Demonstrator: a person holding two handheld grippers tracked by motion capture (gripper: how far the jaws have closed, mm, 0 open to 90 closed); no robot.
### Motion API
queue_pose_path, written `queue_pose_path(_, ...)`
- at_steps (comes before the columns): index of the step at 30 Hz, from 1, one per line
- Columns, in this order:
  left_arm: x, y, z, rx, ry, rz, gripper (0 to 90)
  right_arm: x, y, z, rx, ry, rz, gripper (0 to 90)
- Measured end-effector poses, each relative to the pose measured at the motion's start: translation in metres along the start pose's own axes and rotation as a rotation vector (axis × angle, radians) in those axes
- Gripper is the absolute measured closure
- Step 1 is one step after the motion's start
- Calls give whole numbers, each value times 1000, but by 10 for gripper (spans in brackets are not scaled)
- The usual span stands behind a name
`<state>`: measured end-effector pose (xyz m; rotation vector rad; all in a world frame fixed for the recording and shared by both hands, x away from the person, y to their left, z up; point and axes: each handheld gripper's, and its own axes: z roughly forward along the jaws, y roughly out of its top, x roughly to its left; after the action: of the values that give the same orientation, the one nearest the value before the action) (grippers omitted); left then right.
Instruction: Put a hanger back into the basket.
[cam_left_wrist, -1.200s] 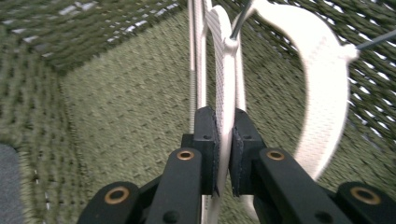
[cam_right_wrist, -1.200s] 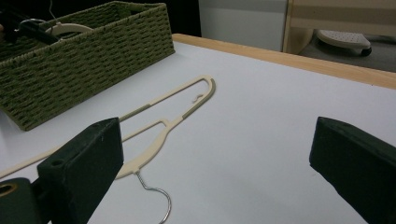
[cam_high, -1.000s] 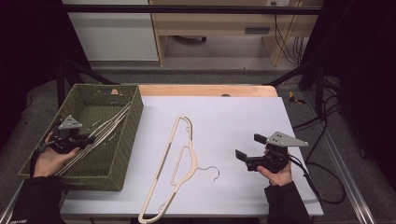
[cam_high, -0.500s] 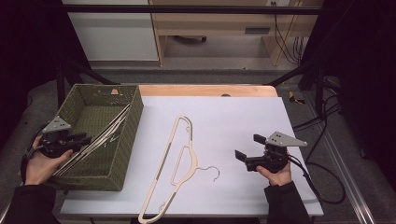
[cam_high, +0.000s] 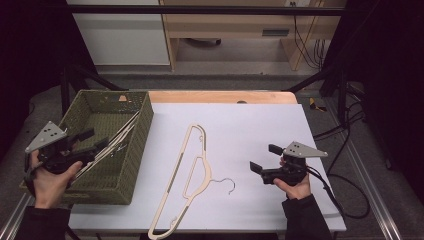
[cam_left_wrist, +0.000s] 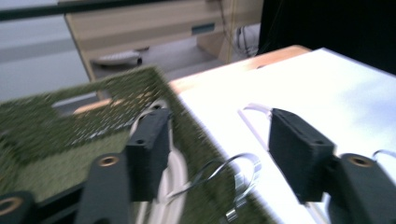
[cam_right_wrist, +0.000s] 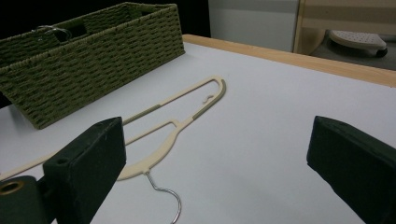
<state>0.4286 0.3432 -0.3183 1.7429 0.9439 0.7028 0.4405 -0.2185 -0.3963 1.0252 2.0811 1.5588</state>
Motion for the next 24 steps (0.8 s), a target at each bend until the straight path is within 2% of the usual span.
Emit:
queue_pose_path(3, -19, 3, 5, -31, -22, 21, 277, 1, -1, 2, -2, 4, 3, 59)
queue_pose_path(4, -26, 4, 8, -46, -33, 17, 258, 1, -1, 2, -3, 6, -4, 61)
queue_pose_path(7, -46, 5, 15, -57, -42, 35, 166, 2, -2, 5, -2, 9, -5, 68)
queue_pose_path(13, -82, -1, 31, -69, -103, 31, 90, 5, -2, 9, -4, 25, -22, 77)
queue_pose_path(19, -109, -17, 49, -26, -167, 37, 85, 8, -3, 13, 4, 40, -31, 85)
queue_pose_path(24, -124, -35, 64, 15, -205, 56, 85, 13, -4, 21, 18, 58, -55, 91)
